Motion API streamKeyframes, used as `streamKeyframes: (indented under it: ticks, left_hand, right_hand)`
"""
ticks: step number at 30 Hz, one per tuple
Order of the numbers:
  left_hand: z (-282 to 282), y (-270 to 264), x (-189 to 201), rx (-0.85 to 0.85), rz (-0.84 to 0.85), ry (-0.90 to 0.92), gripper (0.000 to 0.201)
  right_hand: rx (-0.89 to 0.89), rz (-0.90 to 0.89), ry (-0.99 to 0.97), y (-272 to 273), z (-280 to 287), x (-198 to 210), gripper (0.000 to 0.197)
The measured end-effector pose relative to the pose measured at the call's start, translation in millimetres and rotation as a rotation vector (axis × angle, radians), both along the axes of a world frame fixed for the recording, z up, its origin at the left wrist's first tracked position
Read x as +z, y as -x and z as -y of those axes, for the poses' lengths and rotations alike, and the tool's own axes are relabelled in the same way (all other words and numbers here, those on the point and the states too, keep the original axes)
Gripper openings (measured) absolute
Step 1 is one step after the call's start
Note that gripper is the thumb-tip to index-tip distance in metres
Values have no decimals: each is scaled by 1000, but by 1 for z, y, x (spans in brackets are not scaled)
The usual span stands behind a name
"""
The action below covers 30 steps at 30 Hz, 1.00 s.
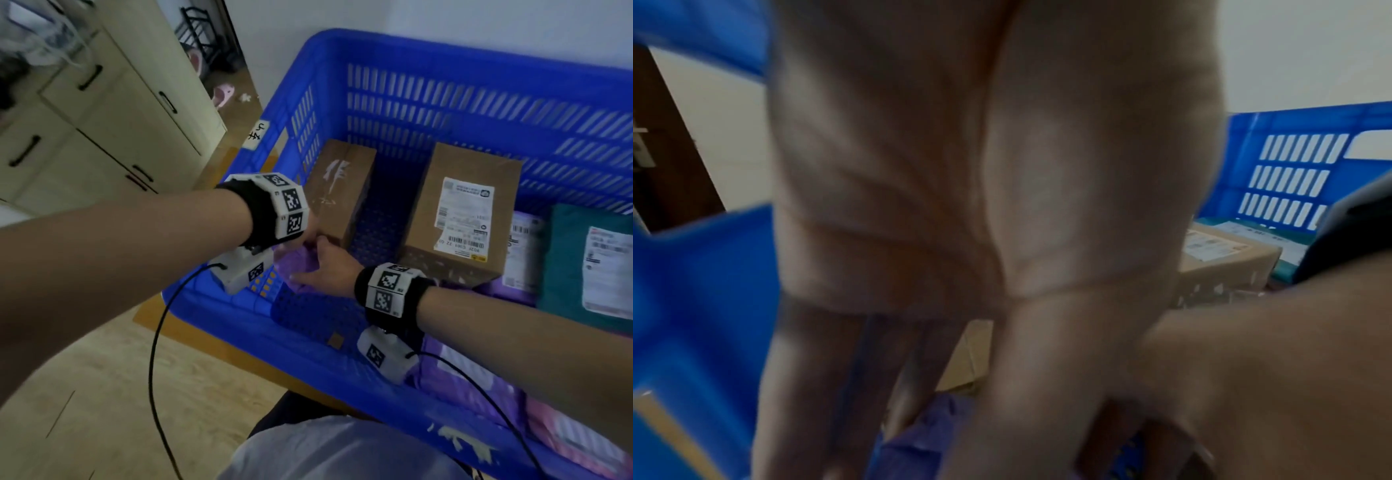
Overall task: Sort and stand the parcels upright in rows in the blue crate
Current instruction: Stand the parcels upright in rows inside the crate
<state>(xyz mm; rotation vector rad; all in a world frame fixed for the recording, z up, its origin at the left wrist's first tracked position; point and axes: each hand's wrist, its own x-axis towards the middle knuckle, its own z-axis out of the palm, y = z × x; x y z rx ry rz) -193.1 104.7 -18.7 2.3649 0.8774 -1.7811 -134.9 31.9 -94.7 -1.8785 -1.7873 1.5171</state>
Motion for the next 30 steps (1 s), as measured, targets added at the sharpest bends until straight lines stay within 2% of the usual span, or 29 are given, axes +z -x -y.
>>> streamKeyframes:
  ticks: [4, 7, 9, 11, 16, 21, 26, 30]
  left_hand:
    - [-1, 5, -2, 159, 171, 53, 67]
    - [-1, -1, -5, 90, 206, 71, 76]
    - [2, -8, -5, 90, 236, 16, 82]
    - [3, -12, -5, 58, 263, -18, 80]
    - [2, -7, 2, 19, 380, -51, 67]
    - [1, -8, 28, 39, 506, -73, 55]
    - [-9, -8, 74, 91, 702, -92, 49]
    - [-11, -6, 102, 252, 896, -75, 41]
  right_hand:
    - [-107, -96, 71, -6, -5, -8, 80]
    - [-192, -115, 30, -16, -8, -14, 48]
    - [-305, -150, 36, -25, -8, -9, 25]
    - [-396, -212, 85, -33, -6, 0, 15]
    - [-439, -329, 151, -46, -1, 20, 27]
    - [-414, -422, 130, -63, 9, 49, 18]
    - [-443, -478, -7, -89, 12, 93, 23]
    - [-524, -502, -132, -116, 12, 128, 28]
